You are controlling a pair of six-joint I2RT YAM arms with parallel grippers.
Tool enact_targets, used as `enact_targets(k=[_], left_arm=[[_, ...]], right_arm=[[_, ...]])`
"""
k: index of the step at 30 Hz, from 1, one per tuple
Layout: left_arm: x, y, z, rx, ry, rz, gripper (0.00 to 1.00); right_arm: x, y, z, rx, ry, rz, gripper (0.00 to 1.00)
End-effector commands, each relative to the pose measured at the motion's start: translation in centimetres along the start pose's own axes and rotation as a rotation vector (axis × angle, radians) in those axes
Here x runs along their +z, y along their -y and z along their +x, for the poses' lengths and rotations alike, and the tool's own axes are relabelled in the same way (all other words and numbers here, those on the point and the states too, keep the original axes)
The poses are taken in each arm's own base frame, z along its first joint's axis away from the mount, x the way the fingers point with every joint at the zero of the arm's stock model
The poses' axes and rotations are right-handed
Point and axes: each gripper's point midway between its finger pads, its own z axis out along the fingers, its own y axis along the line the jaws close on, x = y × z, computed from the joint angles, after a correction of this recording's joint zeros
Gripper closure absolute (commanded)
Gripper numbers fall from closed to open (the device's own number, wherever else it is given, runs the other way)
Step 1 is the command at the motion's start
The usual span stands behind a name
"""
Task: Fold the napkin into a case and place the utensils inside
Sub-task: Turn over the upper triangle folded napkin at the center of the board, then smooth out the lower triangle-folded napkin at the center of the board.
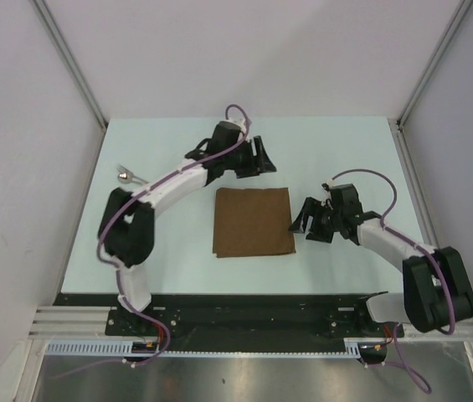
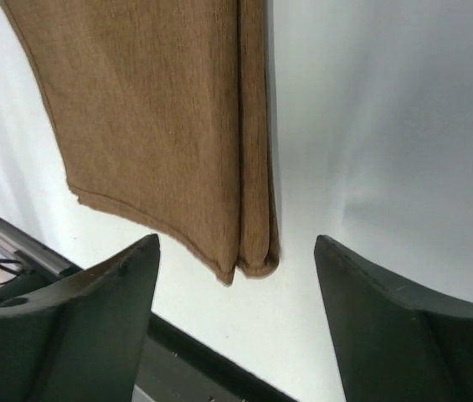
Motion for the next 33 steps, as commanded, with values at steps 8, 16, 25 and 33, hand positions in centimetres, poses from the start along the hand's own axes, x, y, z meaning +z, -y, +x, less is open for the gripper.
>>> enact_targets(k=[8,16,25,33], left_arm=[[-13.8,-4.9,9.1,0.141,-0.015,-0.082,0.45],[-15.8,-8.0,12.8,0.095,-0.051,-0.12,0.51],[-17.0,-7.3,11.4,0.08,-0.013,-0.096,0.51],[-18.2,-7.4,10.2,0.073,0.014,-0.098,0.48]], right_arm=[[2.2,-1.8,0.2,-0.175,-0.048,0.093,0.46],[1.0,-1.4,1.7,-0.251,-0.034,0.224,0.62],[2.4,-2.4,2.6,-0.214,-0.069,0.13,0.64],[3.3,-2.3,3.2,-0.185,-0.104,0.096,0.72]])
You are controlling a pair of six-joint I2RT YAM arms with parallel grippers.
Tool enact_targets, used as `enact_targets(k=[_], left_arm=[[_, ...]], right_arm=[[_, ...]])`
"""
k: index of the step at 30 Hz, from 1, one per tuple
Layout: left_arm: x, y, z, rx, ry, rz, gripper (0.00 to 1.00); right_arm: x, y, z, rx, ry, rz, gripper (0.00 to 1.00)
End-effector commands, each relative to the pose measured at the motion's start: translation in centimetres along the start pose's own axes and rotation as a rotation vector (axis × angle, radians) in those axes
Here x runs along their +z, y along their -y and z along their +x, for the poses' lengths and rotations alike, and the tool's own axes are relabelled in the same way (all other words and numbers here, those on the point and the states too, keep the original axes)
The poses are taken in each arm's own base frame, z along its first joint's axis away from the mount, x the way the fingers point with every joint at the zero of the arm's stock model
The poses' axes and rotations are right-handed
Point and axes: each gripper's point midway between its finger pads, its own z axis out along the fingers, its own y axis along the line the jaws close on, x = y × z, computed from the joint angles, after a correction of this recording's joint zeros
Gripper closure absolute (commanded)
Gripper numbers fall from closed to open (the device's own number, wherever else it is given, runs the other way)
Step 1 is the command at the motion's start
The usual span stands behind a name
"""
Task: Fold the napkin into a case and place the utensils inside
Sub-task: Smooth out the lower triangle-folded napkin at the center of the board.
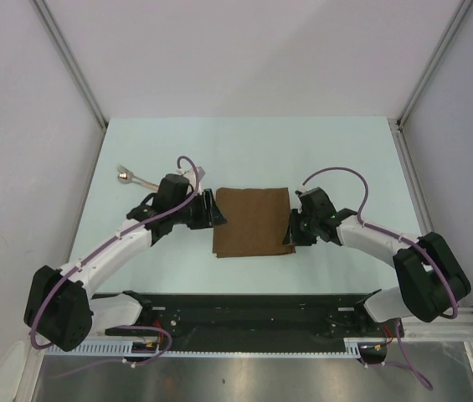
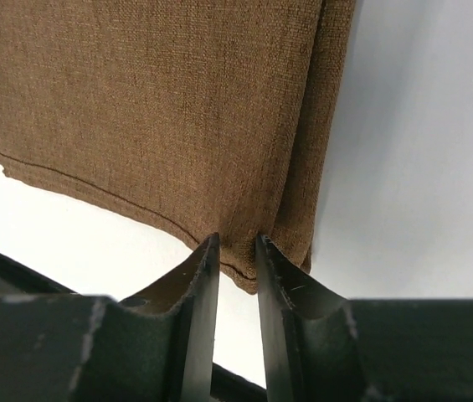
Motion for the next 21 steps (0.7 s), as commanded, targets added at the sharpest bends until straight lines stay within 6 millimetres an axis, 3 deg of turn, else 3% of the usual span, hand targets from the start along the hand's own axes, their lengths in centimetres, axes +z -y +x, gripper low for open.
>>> enact_targets(k=[1,7,11,19,21], left_arm=[[-1.6,1.2,-2.3,0.026,0.06,0.033,0.48],[-2.5,1.0,-3.4,0.023,0.087,0.034,0.47],[-2.8,0.9,-3.7,0.023,0.094,0.033,0.47],[-2.4,1.0,-3.7,0.006,0.078,0.057,0.47],[-2.4,1.0,-3.6,0.006,0.074,0.059,0.47]], right_arm=[[0.5,-0.3,-0.3,0.018,0.006,-0.033,0.74],[-0.5,1.5,-0.9,0.026,0.018,0.021,1.0],[-1.4,2.2,-0.6,0.037,0.026,0.026,1.0],[-0.9,3.2,0.0,0.065,0.016,0.014,1.0],[-0.5,3.3,0.4,0.071,-0.004,0.006,0.87]])
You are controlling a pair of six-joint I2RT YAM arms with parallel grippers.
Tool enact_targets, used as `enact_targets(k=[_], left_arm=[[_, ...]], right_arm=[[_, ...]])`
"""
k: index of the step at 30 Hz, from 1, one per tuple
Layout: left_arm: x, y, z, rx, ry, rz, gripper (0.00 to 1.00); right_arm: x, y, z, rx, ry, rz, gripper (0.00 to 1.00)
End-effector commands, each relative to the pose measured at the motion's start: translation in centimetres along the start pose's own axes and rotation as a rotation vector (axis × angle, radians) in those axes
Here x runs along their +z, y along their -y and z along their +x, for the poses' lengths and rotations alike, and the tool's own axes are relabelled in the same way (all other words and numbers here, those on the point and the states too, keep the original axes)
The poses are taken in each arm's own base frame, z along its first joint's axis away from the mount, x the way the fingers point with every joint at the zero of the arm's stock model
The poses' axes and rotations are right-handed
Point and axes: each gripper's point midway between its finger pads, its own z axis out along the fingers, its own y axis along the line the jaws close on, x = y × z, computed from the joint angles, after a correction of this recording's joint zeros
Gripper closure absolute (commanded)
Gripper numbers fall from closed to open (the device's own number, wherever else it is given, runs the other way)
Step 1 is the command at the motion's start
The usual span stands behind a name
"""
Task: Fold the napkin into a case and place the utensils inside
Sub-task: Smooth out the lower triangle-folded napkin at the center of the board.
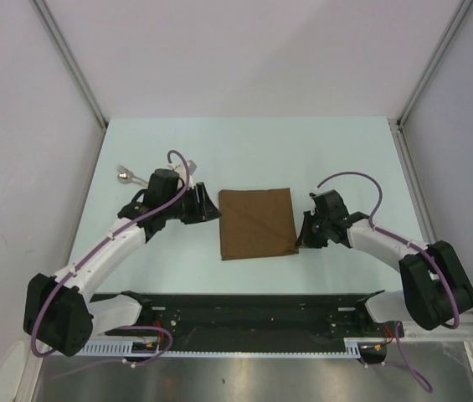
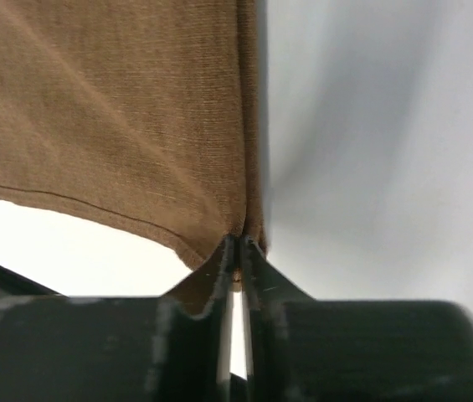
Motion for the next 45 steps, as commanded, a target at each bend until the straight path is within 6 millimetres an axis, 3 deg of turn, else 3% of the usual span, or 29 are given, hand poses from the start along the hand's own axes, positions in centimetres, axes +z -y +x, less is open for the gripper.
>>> enact_targets(k=[1,2,5,8,12,18,19,22,28,30,31,32,33,35,36,38,39,40,42,43,45], left_arm=[[-0.8,1.5,-1.6,0.029,0.034,0.055,0.47],[-0.8,1.5,-1.5,0.03,0.03,0.053,0.47],[-1.1,1.2,-1.6,0.031,0.035,0.046,0.47],[-1.1,1.1,-1.6,0.024,0.032,0.052,0.47],[-0.8,1.2,-1.6,-0.001,0.021,0.082,0.47],[-0.9,0.5,-1.9,-0.03,0.028,0.074,0.46],[-0.8,0.2,-2.1,-0.048,0.027,0.069,0.45],[-0.3,-0.2,-2.8,-0.105,0.022,0.096,0.36],[3.3,0.1,-4.0,-0.19,-0.02,0.16,0.39],[4.1,0.7,-4.4,-0.229,-0.008,0.197,0.41],[4.5,0.5,-4.4,-0.247,-0.003,0.19,0.41],[5.1,0.4,-4.3,-0.266,-0.001,0.177,0.42],[5.6,-0.6,-4.5,-0.283,0.022,0.118,0.41],[6.6,-1.2,-4.7,-0.309,0.014,0.074,0.41],[6.9,-2.0,-4.3,-0.323,-0.001,0.022,0.4],[7.8,-2.7,-4.7,-0.32,-0.023,-0.02,0.39],[8.0,-3.0,-4.5,-0.324,-0.037,-0.038,0.39],[8.0,-3.7,-4.4,-0.329,-0.045,-0.074,0.39],[7.4,-3.9,-4.9,-0.332,-0.019,-0.1,0.4],[7.0,-4.5,-5.3,-0.341,0.018,-0.134,0.4],[5.6,-4.7,-5.5,-0.35,0.076,-0.16,0.39]], right_arm=[[0.5,0.3,0.2,-0.001,-0.014,-0.018,0.8],[0.3,0.2,0.1,-0.008,-0.008,-0.021,0.69],[-0.4,0.2,-0.1,-0.013,0.006,-0.025,0.56],[-0.7,-0.2,0.0,-0.005,0.002,-0.069,0.47],[0.2,-0.5,0.5,0.014,-0.021,-0.121,0.44],[2.0,0.3,1.8,0.048,-0.053,-0.135,0.54],[2.5,0.9,2.2,0.062,-0.071,-0.121,0.69],[2.5,2.2,1.5,0.102,-0.045,-0.109,0.88],[0.6,7.8,-1.8,0.151,-0.003,0.099,0.92],[-0.1,8.6,-3.5,0.159,0.02,0.134,0.83],[-0.3,9.1,-4.4,0.146,0.043,0.173,0.71],[-0.6,9.3,-4.6,0.124,0.035,0.191,0.67],[-1.3,8.8,-6.3,0.102,0.071,0.204,0.62],[-2.6,9.4,-7.0,0.058,0.086,0.298,0.48],[-3.6,7.6,-8.6,-0.001,0.135,0.305,0.4],[-5.2,7.4,-9.5,-0.068,0.167,0.41,0.31],[-5.3,5.0,-9.2,-0.143,0.172,0.392,0.26],[-6.1,3.8,-10.0,-0.178,0.204,0.41,0.23],[-5.8,1.0,-9.6,-0.229,0.207,0.373,0.19],[-5.4,-1.5,-9.0,-0.284,0.202,0.35,0.19],[-4.6,-3.8,-8.2,-0.311,0.186,0.323,0.18]])
